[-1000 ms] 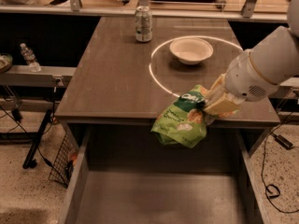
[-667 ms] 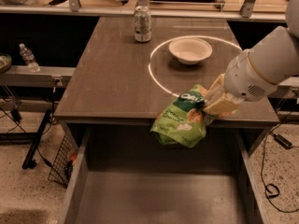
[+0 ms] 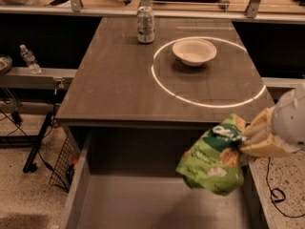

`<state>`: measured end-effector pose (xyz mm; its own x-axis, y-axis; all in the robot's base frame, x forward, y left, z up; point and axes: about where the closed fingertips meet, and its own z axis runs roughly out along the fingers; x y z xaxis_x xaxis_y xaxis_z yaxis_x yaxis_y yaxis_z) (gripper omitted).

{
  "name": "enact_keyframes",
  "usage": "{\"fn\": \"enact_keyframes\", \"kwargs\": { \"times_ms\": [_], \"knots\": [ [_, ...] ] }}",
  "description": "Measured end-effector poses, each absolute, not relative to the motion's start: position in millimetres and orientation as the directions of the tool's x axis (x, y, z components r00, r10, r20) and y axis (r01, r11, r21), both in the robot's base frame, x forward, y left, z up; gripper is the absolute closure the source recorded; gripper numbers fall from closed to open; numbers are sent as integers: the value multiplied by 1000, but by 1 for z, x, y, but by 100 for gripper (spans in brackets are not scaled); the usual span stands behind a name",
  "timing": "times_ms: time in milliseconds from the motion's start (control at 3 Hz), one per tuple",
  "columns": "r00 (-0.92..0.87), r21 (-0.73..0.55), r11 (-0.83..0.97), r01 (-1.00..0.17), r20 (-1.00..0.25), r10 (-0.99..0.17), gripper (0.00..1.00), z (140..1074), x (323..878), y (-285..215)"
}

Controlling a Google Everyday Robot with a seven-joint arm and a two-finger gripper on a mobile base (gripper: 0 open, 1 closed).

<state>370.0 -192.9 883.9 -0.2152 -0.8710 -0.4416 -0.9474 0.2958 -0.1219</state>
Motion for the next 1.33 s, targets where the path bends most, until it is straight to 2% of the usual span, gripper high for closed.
{"fn": "enact_keyframes", "kwargs": {
  "times_ms": [667,1333],
  "knots": [
    [-278,-32,321,-947,-426,-861,100,809,339,-200],
    [-261,10,287,-958,-446,-856,100,736,361,-179]
  ]
}}
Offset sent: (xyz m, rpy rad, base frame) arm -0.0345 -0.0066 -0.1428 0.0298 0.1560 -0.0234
